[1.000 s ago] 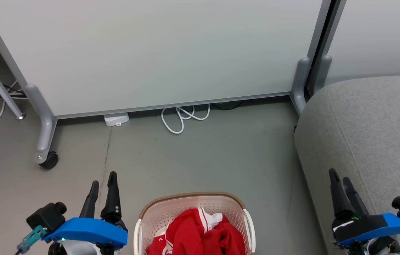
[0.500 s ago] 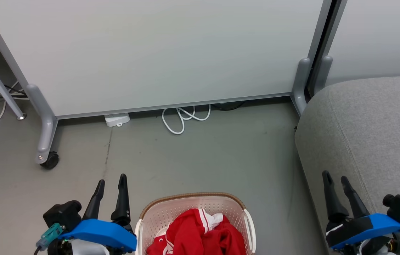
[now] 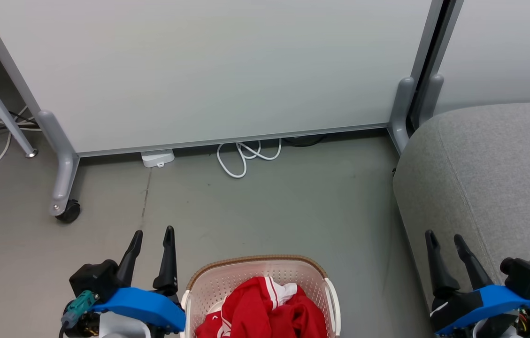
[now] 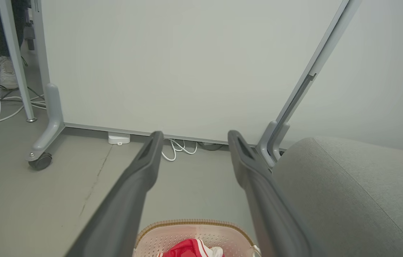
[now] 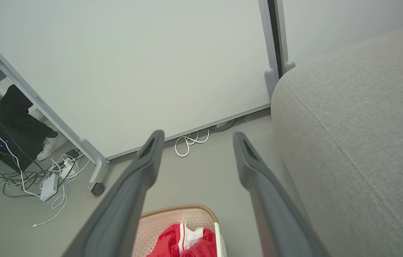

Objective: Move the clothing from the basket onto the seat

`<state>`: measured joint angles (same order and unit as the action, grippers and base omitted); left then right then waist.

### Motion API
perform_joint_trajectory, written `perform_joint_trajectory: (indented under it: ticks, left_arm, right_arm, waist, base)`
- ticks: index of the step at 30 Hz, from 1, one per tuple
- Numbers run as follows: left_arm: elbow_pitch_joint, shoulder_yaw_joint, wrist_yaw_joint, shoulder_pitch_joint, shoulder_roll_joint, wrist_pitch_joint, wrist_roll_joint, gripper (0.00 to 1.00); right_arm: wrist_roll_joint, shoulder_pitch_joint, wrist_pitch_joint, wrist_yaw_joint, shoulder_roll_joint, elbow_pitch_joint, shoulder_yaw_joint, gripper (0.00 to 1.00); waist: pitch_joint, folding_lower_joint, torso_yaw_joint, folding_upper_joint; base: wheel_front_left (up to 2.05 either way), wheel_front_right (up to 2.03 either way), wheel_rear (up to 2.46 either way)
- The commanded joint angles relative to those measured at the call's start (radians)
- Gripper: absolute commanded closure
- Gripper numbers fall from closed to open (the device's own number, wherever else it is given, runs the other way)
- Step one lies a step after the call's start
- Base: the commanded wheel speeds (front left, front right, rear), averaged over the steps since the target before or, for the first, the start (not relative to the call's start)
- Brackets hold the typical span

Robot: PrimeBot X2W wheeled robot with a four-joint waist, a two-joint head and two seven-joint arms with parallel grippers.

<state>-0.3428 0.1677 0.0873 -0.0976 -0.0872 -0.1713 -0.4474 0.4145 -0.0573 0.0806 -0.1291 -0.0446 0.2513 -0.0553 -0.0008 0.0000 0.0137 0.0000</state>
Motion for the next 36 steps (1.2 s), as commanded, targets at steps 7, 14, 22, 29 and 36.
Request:
perform_joint_trajectory:
  ticks: [7,14,22,29,36]
  left_arm:
    - [-0.018,-0.002,0.016,-0.023,0.007,-0.027,0.057,0.00]
    - [-0.038,-0.012,0.025,-0.026,0.016,-0.041,0.089,0.00]
    - [-0.042,-0.020,0.023,-0.018,0.023,-0.056,0.133,0.00]
    - [-0.042,-0.011,0.019,-0.004,0.030,-0.069,0.180,0.00]
    - [-0.048,-0.006,0.012,0.002,0.034,-0.081,0.216,0.00]
  right_arm:
    - [-0.087,0.014,0.019,-0.002,-0.007,0.005,0.000,0.00]
    - [-0.145,0.015,0.031,-0.002,-0.007,0.013,-0.002,0.00]
    - [-0.197,0.015,0.045,-0.002,-0.008,0.020,-0.008,0.00]
    - [-0.247,0.015,0.062,-0.002,-0.008,0.020,-0.006,0.00]
    - [-0.295,0.016,0.072,-0.002,-0.008,0.022,-0.003,0.00]
  waist:
    - [-0.005,0.0000,0.003,0.0000]
    - [-0.007,0.0000,0.003,0.0000]
    - [-0.009,0.0000,0.001,0.0000]
    - [-0.012,0.0000,-0.001,0.0000]
    - [-0.013,0.0000,-0.001,0.0000]
  base:
    - [0.00,0.00,0.00]
    - [0.00,0.00,0.00]
    - [0.00,0.00,0.00]
    - [0.00,0.00,0.00]
    - [0.00,0.00,0.00]
